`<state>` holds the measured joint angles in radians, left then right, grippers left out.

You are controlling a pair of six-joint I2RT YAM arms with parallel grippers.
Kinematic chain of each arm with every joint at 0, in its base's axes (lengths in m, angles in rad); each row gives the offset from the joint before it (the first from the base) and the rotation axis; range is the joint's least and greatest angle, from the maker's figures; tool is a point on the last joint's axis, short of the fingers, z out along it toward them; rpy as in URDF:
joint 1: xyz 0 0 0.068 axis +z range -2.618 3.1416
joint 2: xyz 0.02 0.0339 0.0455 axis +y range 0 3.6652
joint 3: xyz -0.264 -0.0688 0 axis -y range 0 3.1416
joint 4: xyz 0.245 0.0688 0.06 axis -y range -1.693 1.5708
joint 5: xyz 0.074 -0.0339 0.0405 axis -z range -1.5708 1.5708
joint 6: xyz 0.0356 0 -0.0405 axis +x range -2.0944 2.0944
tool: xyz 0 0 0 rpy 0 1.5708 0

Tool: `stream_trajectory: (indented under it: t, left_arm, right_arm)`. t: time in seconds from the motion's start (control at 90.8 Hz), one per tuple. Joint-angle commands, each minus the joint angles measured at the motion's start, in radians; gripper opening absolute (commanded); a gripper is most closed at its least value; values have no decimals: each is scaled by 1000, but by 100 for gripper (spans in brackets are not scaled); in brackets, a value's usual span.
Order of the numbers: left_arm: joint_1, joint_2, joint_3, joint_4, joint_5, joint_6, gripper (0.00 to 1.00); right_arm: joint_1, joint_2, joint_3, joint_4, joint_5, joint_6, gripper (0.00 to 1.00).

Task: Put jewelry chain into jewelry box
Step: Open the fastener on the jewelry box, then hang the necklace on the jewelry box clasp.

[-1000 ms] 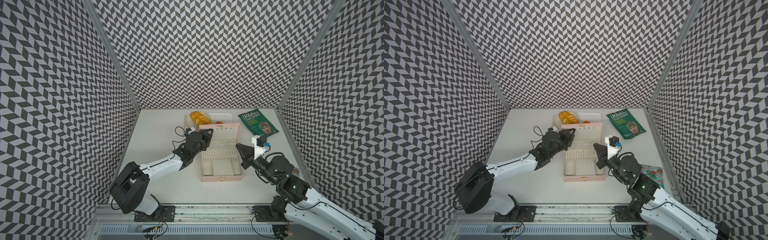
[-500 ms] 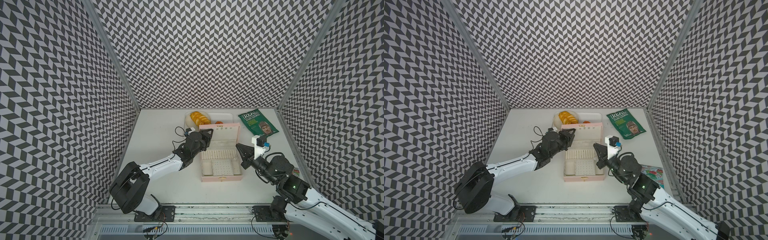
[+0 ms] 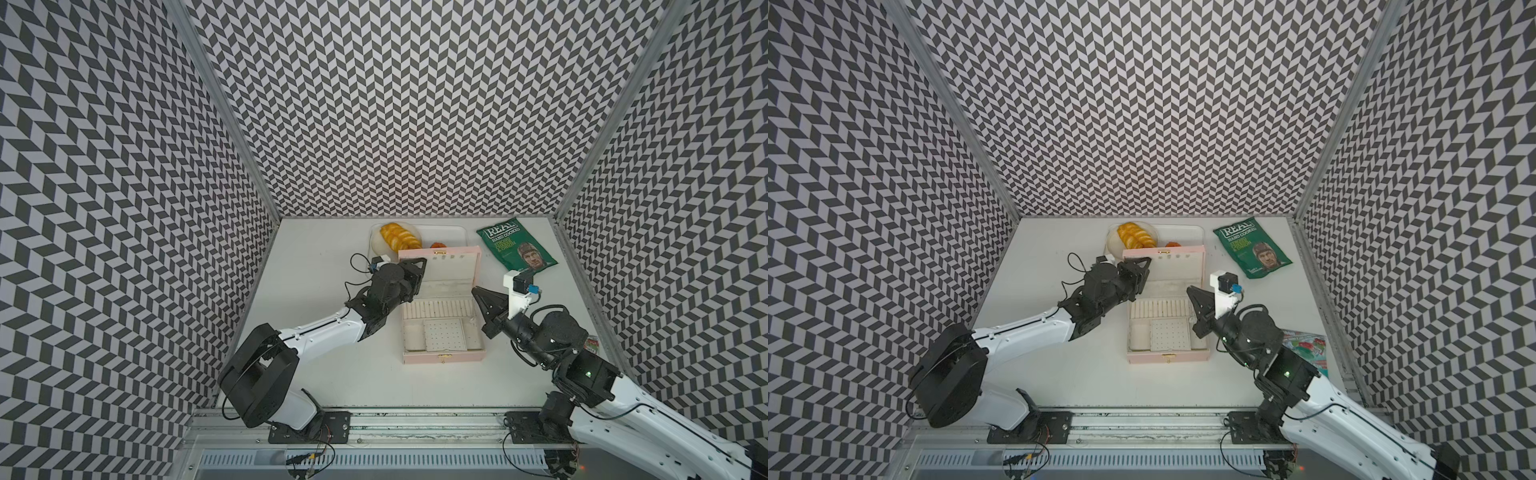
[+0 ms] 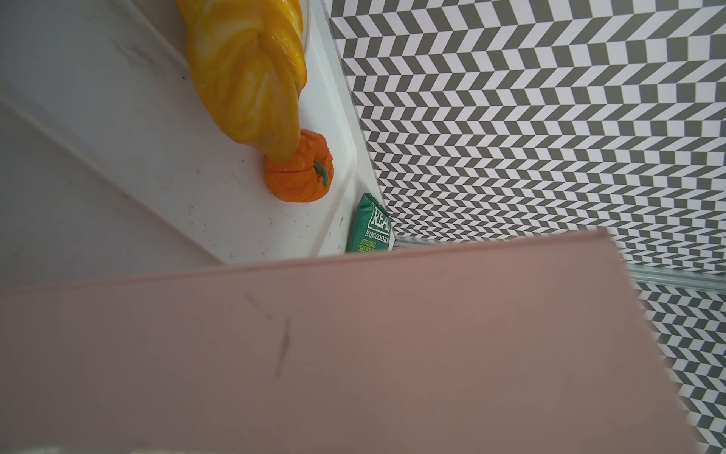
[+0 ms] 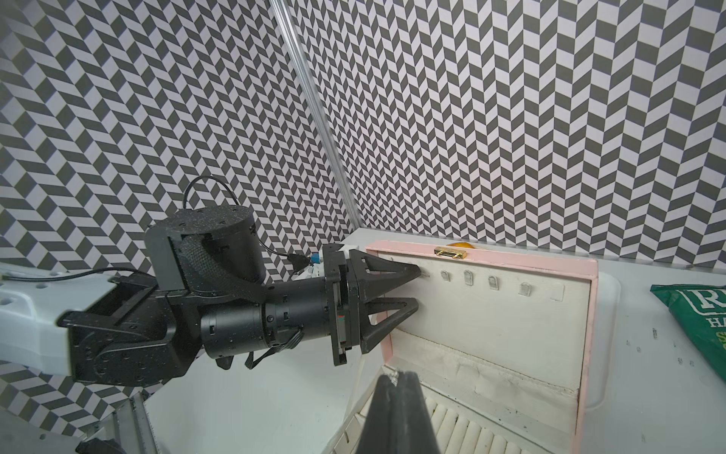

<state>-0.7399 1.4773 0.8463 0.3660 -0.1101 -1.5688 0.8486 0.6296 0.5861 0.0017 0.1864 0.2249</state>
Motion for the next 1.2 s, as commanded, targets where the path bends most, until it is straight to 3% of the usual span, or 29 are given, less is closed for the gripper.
stream_trajectory:
  t: [0.0, 0.275, 0.628, 0.771, 0.958, 1.19]
  left_arm:
    - [-6, -38, 50, -117, 4, 96, 48]
    - [22, -141, 84, -209, 70, 343, 53]
    - [70, -244, 138, -378, 208, 1010, 48]
    - [70, -267, 135, -394, 290, 1215, 46]
    - [56, -292, 104, -376, 382, 1343, 44]
    - [17, -320, 15, -271, 441, 1369, 43]
  right_arm:
    - [-1, 3, -7, 54, 1, -7, 0]
    - [-1, 47, 33, 33, -4, -10, 0]
    - [-2, 167, 147, -21, -39, -38, 0]
    - [-2, 221, 200, -44, -78, -42, 0]
    - [-3, 291, 288, -106, -123, -50, 0]
    - [-3, 321, 344, -140, -139, -36, 0]
